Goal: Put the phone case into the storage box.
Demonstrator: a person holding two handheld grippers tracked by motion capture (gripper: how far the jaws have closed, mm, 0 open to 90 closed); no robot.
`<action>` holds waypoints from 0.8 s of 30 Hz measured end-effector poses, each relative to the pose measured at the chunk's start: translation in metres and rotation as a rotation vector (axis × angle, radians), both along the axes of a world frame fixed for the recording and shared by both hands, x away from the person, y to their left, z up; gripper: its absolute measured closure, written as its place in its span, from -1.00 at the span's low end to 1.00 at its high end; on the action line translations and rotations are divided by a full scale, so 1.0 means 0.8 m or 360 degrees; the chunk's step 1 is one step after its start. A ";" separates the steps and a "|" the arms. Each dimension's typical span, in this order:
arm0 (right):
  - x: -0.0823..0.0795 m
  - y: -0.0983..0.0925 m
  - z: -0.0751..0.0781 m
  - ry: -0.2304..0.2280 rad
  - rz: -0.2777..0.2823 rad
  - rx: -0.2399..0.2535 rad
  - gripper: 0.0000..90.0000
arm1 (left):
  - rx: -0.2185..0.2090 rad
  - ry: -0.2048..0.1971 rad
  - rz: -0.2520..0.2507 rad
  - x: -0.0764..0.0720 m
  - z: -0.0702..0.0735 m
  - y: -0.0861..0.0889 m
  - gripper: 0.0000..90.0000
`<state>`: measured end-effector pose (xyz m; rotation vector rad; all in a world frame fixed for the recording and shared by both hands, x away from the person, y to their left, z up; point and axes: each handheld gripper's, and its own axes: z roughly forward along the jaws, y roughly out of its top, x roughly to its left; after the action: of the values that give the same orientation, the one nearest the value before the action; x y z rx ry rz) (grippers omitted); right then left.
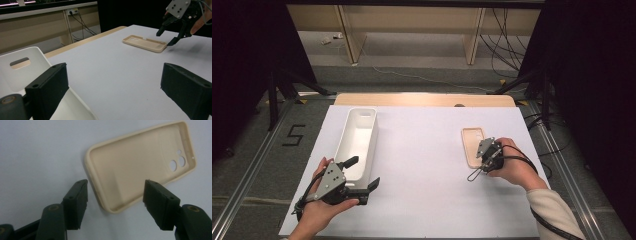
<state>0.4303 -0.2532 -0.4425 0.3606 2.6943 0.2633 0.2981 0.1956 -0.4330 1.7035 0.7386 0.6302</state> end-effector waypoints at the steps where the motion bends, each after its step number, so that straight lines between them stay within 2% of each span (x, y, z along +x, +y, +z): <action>1: 0.001 0.002 -0.001 0.0007 0.0015 -0.0020 -0.15 | 0.0002 -0.0001 -0.0001 0.000 0.000 0.000 -0.84; 11: 0.010 0.014 -0.009 0.0029 0.0055 -0.0147 -0.09 | 0.0001 -0.0001 0.0001 0.000 0.000 0.000 -0.84; 19: 0.011 0.015 -0.013 0.0046 0.0070 -0.0162 -0.03 | -0.0001 -0.0001 0.0000 0.000 0.000 0.000 -0.84; 24: 0.012 0.018 -0.015 0.0061 0.0113 -0.0187 0.07 | 0.0001 0.0000 -0.0003 0.000 0.000 0.000 -0.84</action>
<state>0.4402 -0.2384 -0.4543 0.2378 2.7483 0.1188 0.2980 0.1955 -0.4331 1.7042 0.7368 0.6293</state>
